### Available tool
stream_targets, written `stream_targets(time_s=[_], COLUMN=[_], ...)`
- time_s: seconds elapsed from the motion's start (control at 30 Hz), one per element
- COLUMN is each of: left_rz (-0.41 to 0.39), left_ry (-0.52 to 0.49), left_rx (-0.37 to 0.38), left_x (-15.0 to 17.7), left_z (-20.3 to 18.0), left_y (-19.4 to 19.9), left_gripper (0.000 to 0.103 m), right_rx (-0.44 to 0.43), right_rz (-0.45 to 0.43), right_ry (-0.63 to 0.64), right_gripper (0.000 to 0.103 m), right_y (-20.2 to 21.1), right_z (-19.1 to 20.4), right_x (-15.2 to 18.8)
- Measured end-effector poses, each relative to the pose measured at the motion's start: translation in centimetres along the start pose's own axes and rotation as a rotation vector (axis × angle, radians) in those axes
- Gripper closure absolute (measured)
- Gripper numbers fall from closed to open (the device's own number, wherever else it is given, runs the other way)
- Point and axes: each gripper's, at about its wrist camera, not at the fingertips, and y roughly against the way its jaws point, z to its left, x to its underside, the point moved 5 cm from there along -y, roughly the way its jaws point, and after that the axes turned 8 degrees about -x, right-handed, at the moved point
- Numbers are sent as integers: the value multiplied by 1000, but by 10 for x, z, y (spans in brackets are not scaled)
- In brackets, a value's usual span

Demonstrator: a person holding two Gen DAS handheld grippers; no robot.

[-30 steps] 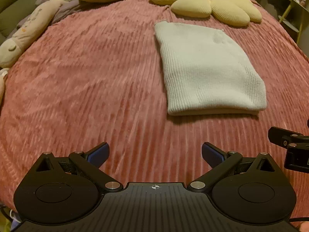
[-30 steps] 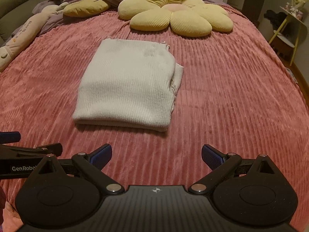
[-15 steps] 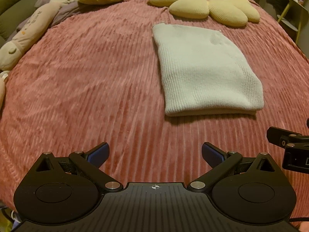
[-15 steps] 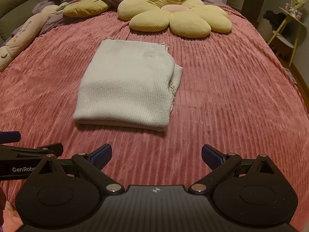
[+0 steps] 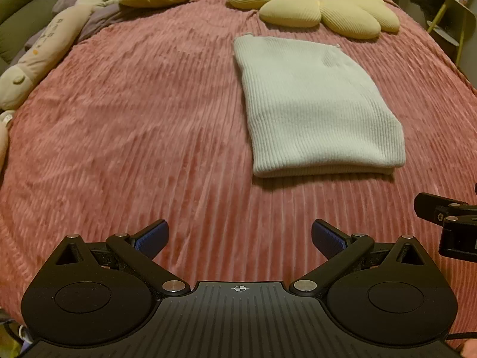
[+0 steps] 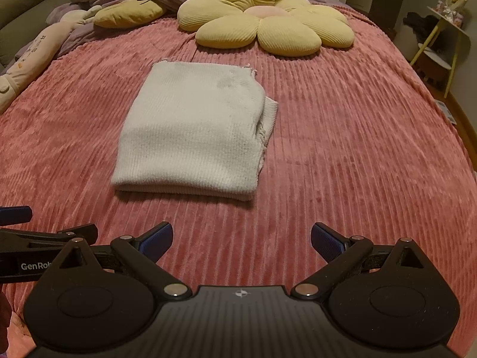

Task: Fold small clothes

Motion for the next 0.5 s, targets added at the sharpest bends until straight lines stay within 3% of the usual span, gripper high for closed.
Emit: stream_targets(time_s=[0.5], left_rz=[-7], left_ry=[4], left_rx=[4], left_x=[0], left_z=[-2], left_y=[4], left_gripper=[0], right_rx=[-4], right_rz=[-8], right_ry=[-14], right_gripper=[4], right_y=[4], right_z=[-2], right_x=[1])
